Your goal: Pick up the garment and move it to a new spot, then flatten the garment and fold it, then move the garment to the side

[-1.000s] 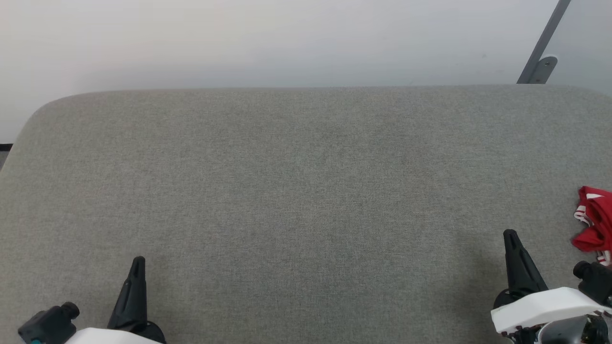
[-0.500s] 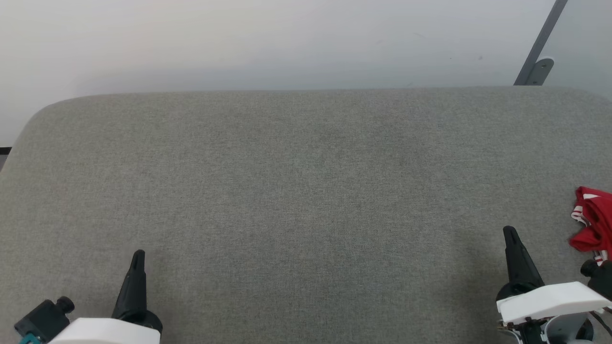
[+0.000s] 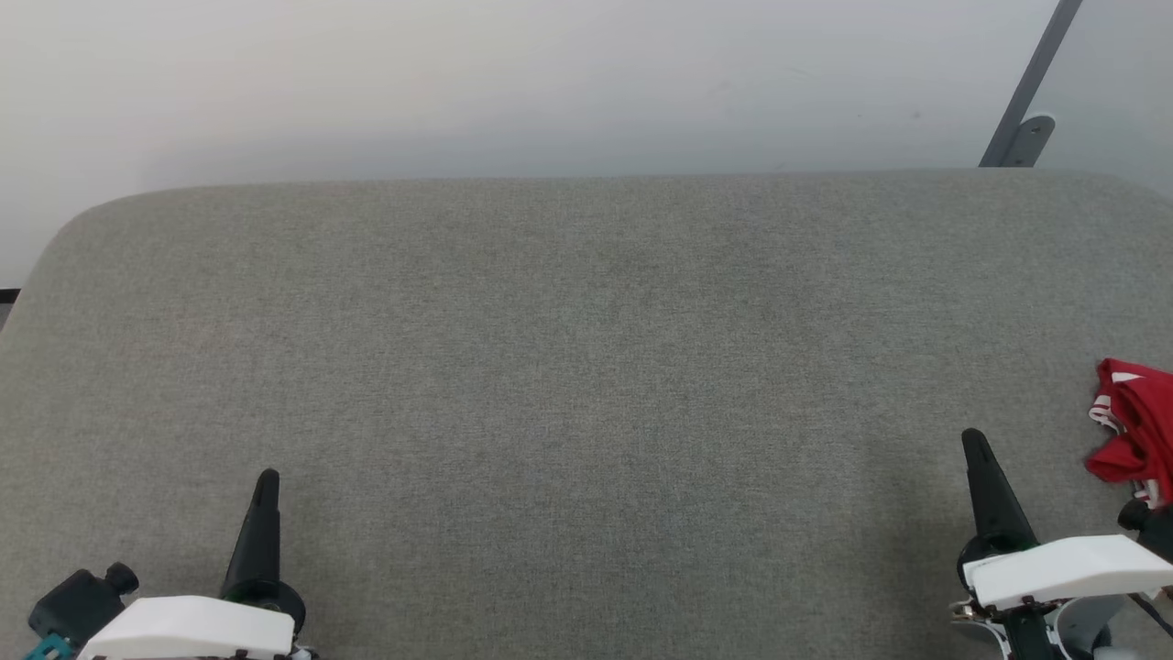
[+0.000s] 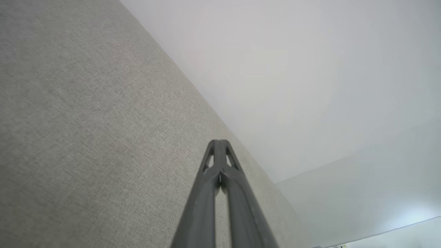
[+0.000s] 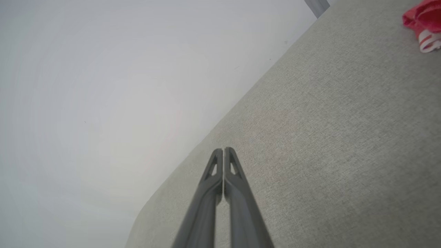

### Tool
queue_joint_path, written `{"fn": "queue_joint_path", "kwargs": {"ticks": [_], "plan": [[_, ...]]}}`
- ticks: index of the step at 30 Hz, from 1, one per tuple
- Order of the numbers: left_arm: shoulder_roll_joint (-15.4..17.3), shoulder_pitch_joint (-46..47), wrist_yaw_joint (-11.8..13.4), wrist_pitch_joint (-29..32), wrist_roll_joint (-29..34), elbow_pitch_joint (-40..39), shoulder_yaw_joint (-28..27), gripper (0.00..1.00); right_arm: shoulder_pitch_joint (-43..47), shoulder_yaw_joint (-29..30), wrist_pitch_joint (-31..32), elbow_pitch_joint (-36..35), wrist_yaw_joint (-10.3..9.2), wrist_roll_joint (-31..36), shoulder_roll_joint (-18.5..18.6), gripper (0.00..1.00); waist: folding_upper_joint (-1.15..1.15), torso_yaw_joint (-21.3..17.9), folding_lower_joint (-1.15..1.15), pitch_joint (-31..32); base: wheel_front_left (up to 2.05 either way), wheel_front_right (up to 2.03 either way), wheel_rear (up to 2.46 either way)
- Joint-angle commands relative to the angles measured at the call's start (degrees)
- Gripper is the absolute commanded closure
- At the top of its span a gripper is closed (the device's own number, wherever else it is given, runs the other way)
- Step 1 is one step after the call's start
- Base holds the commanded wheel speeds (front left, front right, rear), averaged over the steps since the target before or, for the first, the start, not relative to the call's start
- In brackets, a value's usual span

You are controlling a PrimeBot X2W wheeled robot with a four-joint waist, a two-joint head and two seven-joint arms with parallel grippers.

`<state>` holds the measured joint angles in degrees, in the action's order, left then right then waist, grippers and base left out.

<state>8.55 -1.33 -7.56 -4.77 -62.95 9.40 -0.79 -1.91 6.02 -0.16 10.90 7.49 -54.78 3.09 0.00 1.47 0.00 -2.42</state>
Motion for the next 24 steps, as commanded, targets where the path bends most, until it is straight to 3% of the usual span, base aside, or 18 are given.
{"fn": "queue_joint_path", "kwargs": {"ticks": [1, 24], "plan": [[0.0, 1.7, 0.1, 0.5, -1.5, -0.3, -0.5, 1.00, -1.5, 0.2, 0.4, -0.5, 0.01, -1.8, 0.0, 1.00, 0.00, 0.0, 0.00, 0.0, 0.00, 0.00, 0.00], [-1.7, 4.1, 0.1, 4.1, -12.6, 1.5, -2.0, 1.00, -2.7, 0.4, 2.9, 0.9, 0.01, -15.4, -0.1, 1.00, 0.00, -0.5, 0.00, 0.7, 0.00, 0.00, 0.00]]}}
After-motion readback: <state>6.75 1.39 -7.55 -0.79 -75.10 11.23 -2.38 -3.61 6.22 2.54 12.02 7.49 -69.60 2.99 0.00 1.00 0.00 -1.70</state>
